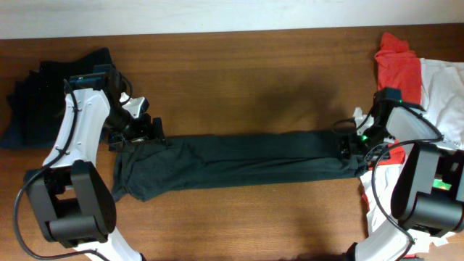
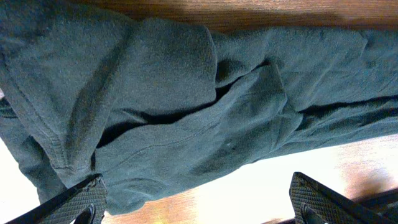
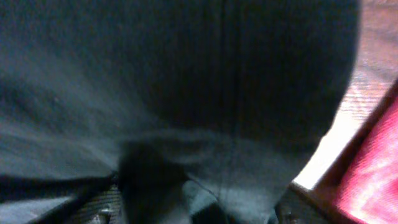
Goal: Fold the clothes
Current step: 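Fold the top edge down toward the bottom with both grippers, then fold the right end of the strip leftward with the right gripper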
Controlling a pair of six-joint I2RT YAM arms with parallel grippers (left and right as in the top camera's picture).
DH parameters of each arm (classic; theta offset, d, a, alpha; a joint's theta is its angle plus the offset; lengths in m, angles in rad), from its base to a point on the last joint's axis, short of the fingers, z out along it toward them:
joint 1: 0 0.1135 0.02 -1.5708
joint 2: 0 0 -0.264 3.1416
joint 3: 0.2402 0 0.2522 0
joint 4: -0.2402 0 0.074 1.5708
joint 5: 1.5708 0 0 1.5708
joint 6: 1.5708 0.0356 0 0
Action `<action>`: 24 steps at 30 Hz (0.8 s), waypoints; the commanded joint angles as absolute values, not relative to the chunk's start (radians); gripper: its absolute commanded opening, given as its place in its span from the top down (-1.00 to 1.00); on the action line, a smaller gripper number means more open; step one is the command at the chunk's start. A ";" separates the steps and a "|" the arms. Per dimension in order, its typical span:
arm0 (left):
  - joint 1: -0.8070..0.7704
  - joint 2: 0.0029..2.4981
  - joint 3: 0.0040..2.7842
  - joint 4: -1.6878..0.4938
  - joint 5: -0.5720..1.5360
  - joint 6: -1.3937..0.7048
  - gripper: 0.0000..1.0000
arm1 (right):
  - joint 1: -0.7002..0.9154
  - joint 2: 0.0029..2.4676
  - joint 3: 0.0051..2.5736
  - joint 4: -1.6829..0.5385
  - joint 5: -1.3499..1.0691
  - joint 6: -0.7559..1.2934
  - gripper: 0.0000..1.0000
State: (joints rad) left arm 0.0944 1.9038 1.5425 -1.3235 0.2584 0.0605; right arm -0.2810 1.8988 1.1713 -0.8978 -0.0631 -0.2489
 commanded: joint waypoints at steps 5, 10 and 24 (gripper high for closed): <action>0.093 1.891 1.539 -1.317 0.274 0.060 -0.88 | -0.282 1.887 1.145 -0.857 -0.079 -0.246 0.92; 0.093 1.891 1.539 -1.316 0.274 0.061 -0.89 | -0.283 1.885 1.282 -0.981 -0.075 -0.231 0.92; 0.093 1.891 1.539 -1.308 0.274 0.061 -0.98 | 0.127 1.888 1.541 -1.309 -0.228 -0.184 0.92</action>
State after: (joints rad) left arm 0.0944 1.9034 1.5421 -1.3109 0.2584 0.0605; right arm 0.0162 1.8912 1.5280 -1.3048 -0.2008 -0.2108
